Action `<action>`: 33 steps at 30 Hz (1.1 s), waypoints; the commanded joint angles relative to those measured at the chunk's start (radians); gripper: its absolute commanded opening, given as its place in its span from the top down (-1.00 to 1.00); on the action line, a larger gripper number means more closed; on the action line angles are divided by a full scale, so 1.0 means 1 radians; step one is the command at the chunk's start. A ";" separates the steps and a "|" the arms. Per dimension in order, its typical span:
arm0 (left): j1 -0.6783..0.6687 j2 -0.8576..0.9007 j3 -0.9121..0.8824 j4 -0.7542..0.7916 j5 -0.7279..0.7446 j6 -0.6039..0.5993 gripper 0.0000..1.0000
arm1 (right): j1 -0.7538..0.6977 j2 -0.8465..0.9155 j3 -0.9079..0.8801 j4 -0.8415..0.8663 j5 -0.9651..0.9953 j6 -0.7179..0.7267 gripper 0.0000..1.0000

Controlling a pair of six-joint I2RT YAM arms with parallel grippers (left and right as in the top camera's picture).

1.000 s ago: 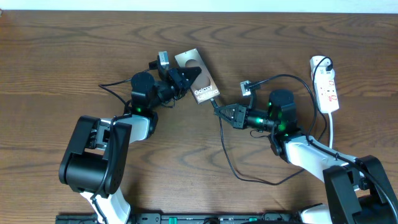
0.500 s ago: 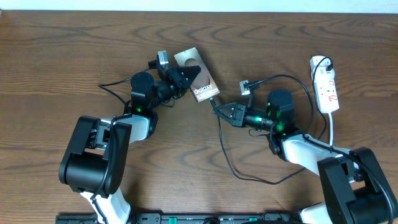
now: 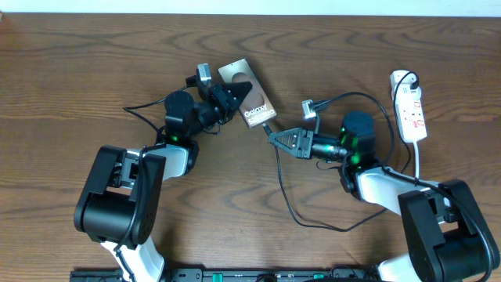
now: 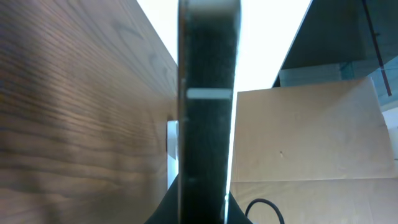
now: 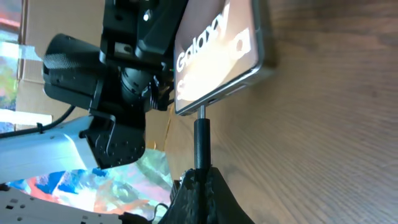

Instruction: Plug charger to phone and switch on socket

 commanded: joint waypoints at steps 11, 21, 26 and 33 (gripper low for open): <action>-0.018 -0.014 0.014 0.065 -0.028 -0.013 0.86 | -0.008 0.000 0.016 0.004 -0.015 0.006 0.98; -0.023 -0.014 0.013 0.065 -0.027 -0.013 0.86 | -0.008 0.000 0.016 0.011 0.006 0.006 0.98; -0.023 -0.014 0.013 0.065 -0.027 -0.013 0.86 | -0.008 0.000 0.016 0.011 0.009 0.006 0.98; -0.023 -0.014 0.013 0.065 -0.027 -0.013 0.85 | -0.021 0.000 0.016 0.012 0.018 0.017 0.98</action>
